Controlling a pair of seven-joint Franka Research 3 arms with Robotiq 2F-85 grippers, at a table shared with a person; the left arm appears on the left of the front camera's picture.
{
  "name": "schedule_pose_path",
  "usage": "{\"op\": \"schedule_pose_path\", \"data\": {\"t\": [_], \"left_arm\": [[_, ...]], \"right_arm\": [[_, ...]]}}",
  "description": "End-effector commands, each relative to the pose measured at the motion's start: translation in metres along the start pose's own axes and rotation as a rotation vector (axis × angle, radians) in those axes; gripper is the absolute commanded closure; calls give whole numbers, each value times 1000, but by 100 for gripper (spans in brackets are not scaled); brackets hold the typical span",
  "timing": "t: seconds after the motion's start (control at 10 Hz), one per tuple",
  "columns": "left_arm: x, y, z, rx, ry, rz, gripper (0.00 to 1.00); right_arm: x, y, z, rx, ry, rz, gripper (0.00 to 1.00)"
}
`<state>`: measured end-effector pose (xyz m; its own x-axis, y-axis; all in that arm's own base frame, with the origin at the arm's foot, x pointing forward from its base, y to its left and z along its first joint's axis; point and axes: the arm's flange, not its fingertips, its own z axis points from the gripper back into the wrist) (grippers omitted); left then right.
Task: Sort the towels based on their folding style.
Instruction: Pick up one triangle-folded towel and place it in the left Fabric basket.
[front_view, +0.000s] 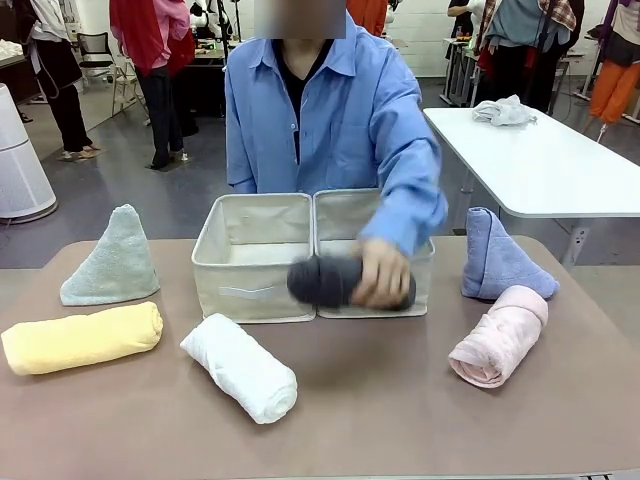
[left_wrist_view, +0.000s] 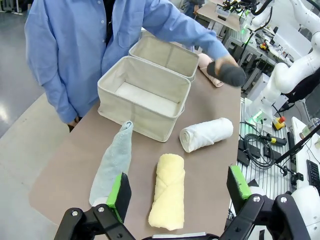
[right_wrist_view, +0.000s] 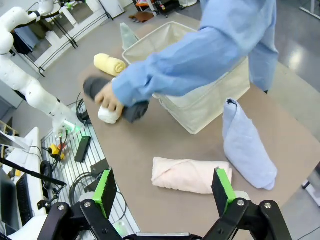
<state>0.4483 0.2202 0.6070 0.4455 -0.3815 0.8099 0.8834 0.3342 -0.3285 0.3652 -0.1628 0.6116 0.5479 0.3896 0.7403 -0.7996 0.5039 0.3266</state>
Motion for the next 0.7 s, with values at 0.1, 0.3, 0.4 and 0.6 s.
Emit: {"op": "schedule_pose_path", "data": {"t": [0.1, 0.3, 0.4, 0.6], "left_arm": [[0, 0, 0, 0, 0, 0, 0], [31, 5, -53, 208, 299, -86, 0], [51, 10, -86, 341, 445, -152, 0], [80, 13, -150, 320, 663, -309, 0]], "right_arm": [[2, -1, 0, 13, -22, 7, 0], [2, -1, 0, 13, -22, 7, 0], [2, -1, 0, 13, -22, 7, 0], [2, -1, 0, 13, -22, 7, 0]]}}
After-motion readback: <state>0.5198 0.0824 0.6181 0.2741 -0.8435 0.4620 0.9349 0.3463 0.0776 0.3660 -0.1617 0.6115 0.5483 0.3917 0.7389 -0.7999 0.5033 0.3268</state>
